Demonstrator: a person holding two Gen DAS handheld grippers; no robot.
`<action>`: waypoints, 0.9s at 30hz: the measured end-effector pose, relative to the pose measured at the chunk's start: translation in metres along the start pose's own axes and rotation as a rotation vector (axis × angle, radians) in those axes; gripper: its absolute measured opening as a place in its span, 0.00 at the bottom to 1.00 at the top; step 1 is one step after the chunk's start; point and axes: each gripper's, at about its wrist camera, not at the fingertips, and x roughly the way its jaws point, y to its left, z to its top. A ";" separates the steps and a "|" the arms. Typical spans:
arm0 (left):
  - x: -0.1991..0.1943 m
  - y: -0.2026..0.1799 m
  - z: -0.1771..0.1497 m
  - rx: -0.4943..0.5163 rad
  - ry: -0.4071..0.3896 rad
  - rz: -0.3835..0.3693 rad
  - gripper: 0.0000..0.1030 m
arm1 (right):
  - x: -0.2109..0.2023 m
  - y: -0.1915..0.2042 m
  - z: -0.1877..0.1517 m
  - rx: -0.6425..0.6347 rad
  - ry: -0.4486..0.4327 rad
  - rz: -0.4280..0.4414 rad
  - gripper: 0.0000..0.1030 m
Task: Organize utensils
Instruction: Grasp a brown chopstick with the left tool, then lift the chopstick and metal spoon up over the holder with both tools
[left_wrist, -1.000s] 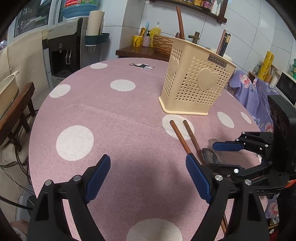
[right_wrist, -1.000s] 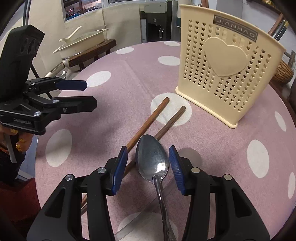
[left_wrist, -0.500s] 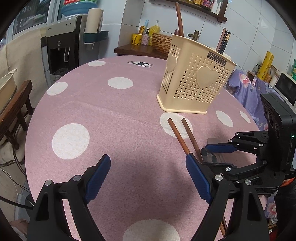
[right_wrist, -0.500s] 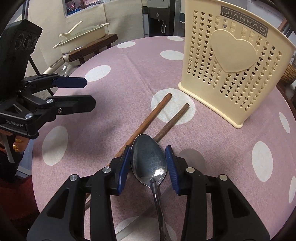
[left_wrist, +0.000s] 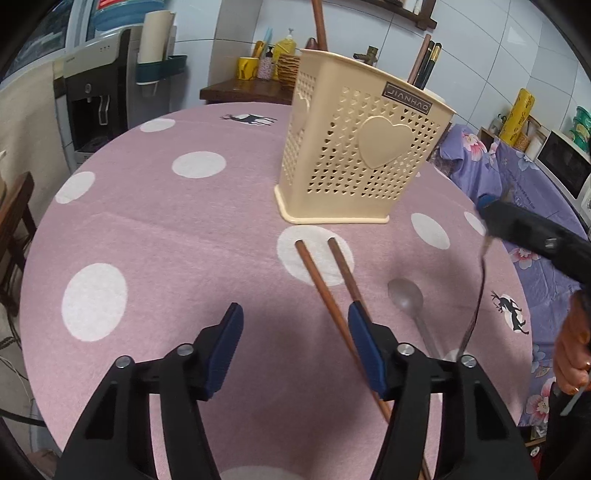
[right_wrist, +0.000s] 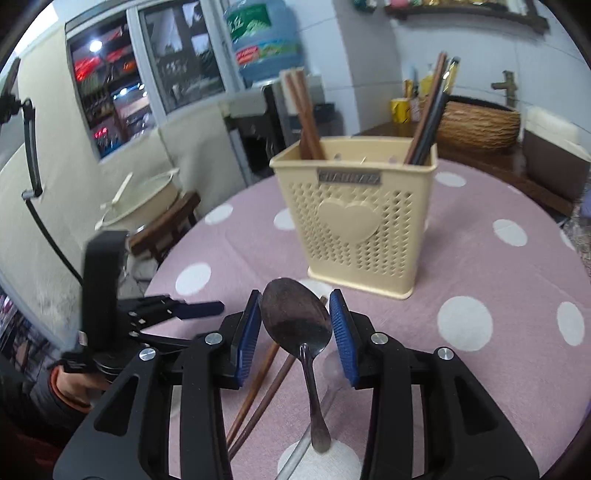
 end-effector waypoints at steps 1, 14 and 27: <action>0.005 -0.003 0.003 0.006 0.012 0.000 0.49 | -0.008 0.000 0.001 0.012 -0.020 -0.004 0.37; 0.053 -0.026 0.025 0.049 0.096 0.108 0.18 | -0.047 -0.005 -0.006 0.079 -0.120 -0.096 0.36; 0.058 -0.036 0.026 0.086 0.071 0.175 0.08 | -0.050 0.005 -0.009 0.070 -0.141 -0.112 0.36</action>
